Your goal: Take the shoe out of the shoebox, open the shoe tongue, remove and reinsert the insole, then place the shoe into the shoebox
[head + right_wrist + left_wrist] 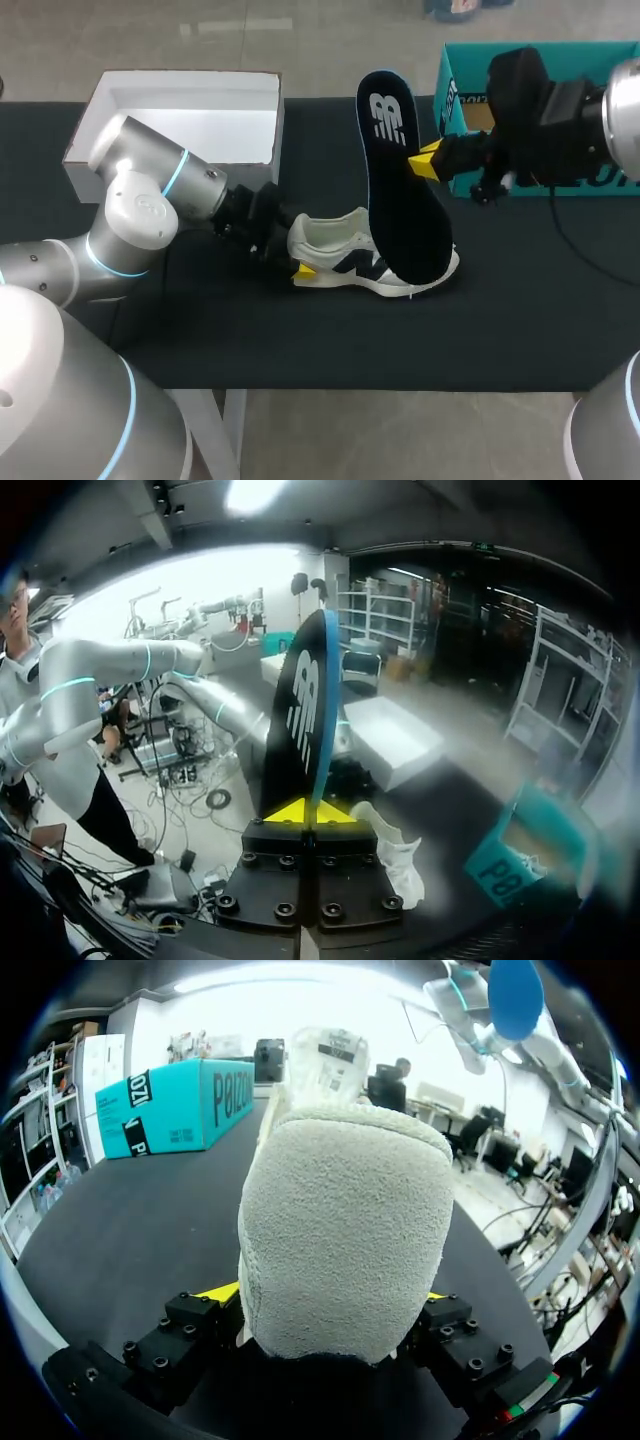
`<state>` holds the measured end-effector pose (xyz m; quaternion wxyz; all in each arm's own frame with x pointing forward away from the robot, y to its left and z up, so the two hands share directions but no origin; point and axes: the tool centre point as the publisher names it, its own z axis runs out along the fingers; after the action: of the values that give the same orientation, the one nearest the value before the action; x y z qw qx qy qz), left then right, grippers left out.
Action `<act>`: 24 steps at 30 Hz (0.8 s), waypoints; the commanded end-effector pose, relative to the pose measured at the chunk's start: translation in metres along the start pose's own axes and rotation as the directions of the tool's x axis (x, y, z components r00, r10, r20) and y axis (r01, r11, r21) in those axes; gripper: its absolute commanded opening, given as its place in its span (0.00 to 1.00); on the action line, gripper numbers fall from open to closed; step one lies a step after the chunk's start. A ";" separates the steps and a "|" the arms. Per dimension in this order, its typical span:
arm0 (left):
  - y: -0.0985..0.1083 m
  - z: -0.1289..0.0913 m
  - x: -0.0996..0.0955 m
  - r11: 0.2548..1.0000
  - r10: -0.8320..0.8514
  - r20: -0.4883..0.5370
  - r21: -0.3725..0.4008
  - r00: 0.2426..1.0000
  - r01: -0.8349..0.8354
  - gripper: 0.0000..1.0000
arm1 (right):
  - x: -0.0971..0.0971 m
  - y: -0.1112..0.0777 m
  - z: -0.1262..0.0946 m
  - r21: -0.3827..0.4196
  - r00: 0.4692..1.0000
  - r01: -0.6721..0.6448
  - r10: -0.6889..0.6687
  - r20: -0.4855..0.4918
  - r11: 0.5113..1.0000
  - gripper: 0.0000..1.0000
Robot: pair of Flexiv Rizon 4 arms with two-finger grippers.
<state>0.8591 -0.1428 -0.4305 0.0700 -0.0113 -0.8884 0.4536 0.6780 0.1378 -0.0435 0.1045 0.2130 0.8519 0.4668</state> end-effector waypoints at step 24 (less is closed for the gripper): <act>0.001 0.002 0.000 1.000 0.000 0.000 -0.001 1.000 0.000 0.00 | -0.005 0.013 0.031 0.027 1.000 -0.023 0.023 -0.003 0.999 0.00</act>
<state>0.8591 -0.1428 -0.4305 0.0700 -0.0113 -0.8884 0.4536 0.6943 0.1595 -0.0480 0.0947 0.2225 0.8558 0.4572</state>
